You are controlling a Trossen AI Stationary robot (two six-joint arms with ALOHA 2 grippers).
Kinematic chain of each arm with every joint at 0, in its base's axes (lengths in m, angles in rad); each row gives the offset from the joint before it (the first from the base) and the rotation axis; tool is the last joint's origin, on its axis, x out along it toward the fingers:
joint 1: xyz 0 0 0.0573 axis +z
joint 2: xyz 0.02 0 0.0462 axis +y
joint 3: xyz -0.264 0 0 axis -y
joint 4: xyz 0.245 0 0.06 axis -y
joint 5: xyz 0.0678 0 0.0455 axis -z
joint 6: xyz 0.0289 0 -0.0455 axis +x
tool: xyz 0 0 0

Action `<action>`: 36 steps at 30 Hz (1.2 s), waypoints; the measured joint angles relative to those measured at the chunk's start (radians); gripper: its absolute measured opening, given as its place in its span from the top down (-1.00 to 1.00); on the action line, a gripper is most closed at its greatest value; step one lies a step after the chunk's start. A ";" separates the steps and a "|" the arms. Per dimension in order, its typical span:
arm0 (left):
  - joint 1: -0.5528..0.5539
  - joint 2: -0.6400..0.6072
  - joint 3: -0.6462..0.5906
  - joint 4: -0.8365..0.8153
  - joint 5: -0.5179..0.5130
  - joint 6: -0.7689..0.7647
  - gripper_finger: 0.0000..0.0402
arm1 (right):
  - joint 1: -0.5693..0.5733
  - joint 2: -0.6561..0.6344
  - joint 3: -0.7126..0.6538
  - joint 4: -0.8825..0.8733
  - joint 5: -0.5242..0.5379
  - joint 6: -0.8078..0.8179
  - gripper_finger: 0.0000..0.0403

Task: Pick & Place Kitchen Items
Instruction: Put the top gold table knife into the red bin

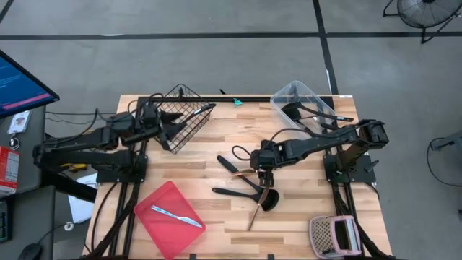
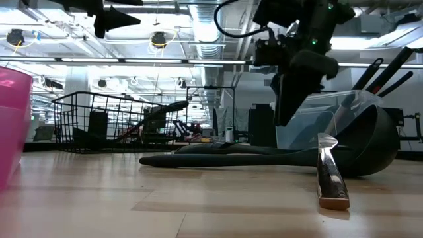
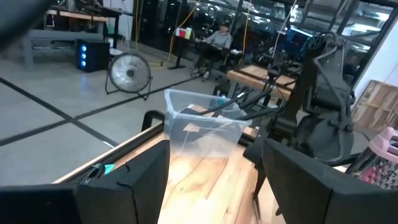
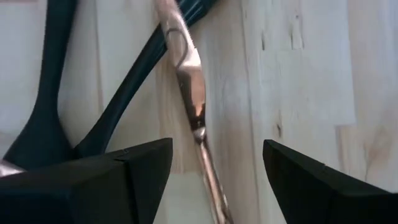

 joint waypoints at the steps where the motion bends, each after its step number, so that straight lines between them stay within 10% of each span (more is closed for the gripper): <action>1: 0.000 -0.004 0.000 0.000 0.000 0.000 -0.18 | 0.000 0.000 -0.011 0.020 0.000 -0.003 -0.23; 16: 0.000 -0.012 0.000 0.000 0.001 0.000 -0.18 | -0.012 0.203 -0.006 0.143 -0.022 -0.052 -0.19; 25: 0.000 -0.017 0.000 0.007 0.001 0.000 -0.18 | -0.018 0.218 0.030 0.117 -0.034 -0.056 0.84; 36: 0.000 -0.017 0.000 0.007 0.001 0.000 -0.18 | -0.054 0.118 0.028 0.150 0.005 -0.025 0.98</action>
